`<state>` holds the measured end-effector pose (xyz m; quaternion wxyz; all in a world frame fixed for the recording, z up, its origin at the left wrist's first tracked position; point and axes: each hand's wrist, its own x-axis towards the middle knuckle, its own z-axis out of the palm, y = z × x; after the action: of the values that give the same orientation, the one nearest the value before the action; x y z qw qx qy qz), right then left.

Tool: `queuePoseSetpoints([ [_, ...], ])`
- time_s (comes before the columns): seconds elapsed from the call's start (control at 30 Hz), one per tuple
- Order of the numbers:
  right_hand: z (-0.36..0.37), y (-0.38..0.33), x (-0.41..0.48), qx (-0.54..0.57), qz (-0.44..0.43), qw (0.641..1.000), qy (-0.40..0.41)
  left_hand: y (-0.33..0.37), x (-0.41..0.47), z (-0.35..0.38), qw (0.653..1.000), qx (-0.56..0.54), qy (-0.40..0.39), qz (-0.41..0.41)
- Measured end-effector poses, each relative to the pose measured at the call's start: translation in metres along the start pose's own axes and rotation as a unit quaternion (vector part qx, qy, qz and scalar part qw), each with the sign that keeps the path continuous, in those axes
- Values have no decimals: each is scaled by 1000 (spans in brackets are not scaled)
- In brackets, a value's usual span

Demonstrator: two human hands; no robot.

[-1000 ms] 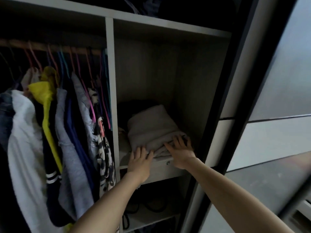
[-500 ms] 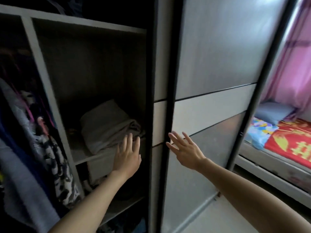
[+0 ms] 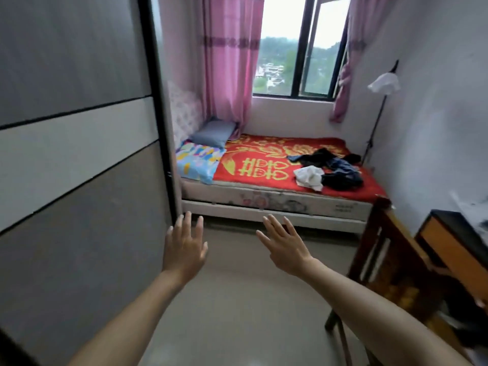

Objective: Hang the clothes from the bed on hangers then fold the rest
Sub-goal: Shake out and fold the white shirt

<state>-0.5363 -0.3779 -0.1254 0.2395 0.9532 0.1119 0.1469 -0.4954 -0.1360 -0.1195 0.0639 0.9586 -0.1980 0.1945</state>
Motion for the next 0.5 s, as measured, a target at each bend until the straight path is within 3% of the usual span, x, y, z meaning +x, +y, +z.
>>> queuePoseSetpoints([
  [0.27,70,102,-84,26,154,983,-94,129,81,62,990,-42,-49,125],
  [0.5,133,180,-48,11,189,978,-86,166,192,139,989,-62,-34,128],
])
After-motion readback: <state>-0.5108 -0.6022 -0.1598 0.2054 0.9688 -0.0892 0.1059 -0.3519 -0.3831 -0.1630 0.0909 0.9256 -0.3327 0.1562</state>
